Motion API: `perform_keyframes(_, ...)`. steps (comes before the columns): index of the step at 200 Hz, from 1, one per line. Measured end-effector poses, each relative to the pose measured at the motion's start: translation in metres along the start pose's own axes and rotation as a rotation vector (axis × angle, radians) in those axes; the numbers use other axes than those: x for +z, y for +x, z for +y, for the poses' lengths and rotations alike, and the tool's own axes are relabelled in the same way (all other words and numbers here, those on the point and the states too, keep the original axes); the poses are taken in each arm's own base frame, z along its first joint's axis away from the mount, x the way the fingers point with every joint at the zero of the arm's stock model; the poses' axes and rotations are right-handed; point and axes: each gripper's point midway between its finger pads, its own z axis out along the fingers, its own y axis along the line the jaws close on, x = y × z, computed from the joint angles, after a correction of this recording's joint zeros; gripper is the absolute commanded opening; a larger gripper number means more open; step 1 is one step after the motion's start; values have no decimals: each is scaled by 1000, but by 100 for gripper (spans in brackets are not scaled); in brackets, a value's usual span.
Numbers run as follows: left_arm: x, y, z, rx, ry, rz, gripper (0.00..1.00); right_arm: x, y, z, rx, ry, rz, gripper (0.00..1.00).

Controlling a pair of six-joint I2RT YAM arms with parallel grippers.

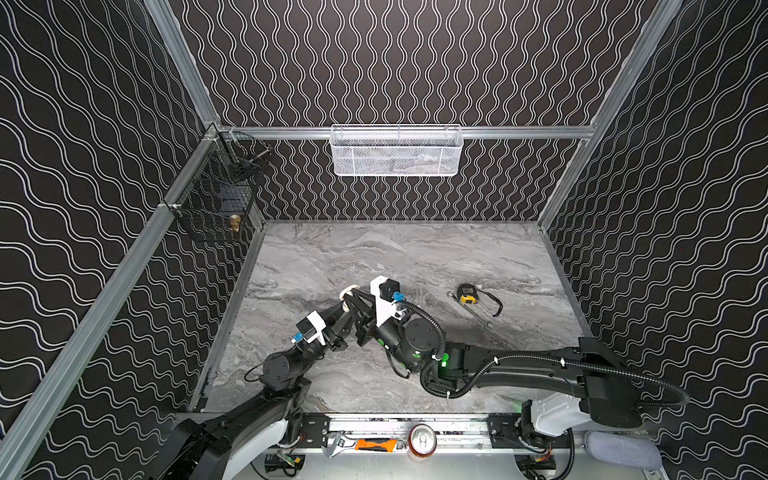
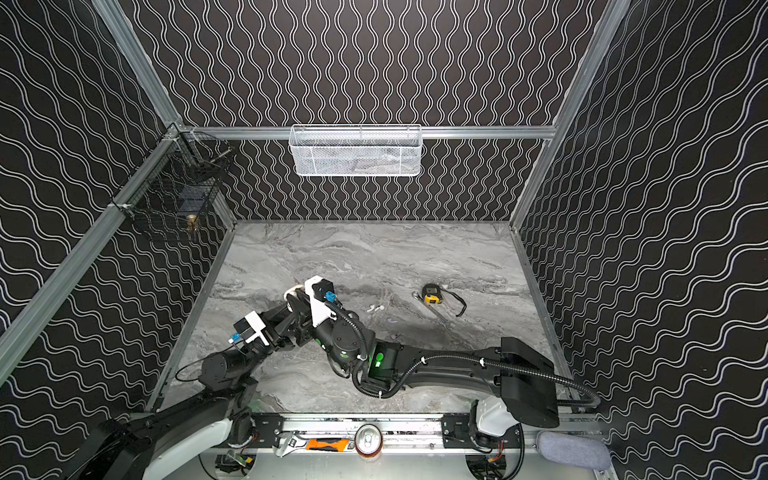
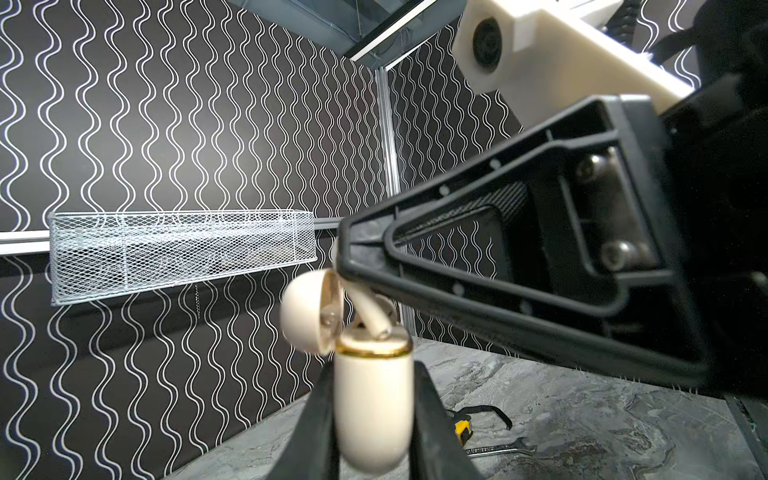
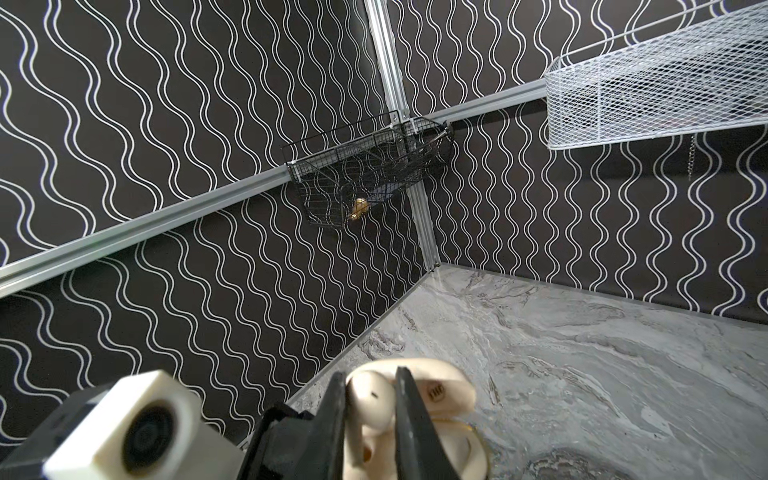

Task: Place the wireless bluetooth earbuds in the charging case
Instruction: 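Lower the earbud into the empty slot of the cream case with the right gripper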

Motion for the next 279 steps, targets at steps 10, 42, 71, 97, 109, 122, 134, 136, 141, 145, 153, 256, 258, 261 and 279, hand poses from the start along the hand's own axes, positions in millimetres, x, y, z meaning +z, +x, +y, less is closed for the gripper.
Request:
perform_keyframes(10,0,-1,0,1,0,-3,0,1,2,-1,-2,3,3,13)
perform_keyframes(42,0,0,0,0,-3,-1,0,2,3,-1,3,14,-7,12)
perform_keyframes(71,-1,-1,0,0,-4,-4,0,1,4,1,10,18,-19,12)
perform_keyframes(97,-1,-3,0,2,-2,-9,0,-1,4,3,19,26,-39,11)
perform_keyframes(109,-2,-3,-1,5,0,-11,0,-4,4,5,21,32,-49,11)
perform_keyframes(122,-2,-6,-2,8,2,-18,0,-5,3,7,25,37,-61,11)
perform_keyframes(134,-2,-7,-2,9,3,-23,0,-6,3,8,30,40,-69,11)
perform_keyframes(136,-2,-8,-2,10,2,-24,0,-6,3,9,31,41,-70,11)
perform_keyframes(141,-2,-8,-2,9,3,-23,0,-6,3,9,34,44,-73,11)
perform_keyframes(145,-2,-7,-2,9,2,-22,0,-6,3,9,35,47,-76,11)
perform_keyframes(153,-3,-7,-2,8,2,-19,0,-6,4,8,37,53,-78,11)
perform_keyframes(256,-3,2,0,-2,-9,16,0,-12,17,3,20,89,-67,34)
perform_keyframes(258,-3,2,0,-2,-9,16,0,-12,17,3,20,89,-67,36)
perform_keyframes(261,-3,2,0,-3,-13,17,0,-12,17,4,19,85,-64,38)
perform_keyframes(279,-3,5,3,-6,-29,25,0,-13,20,10,-8,64,-41,41)
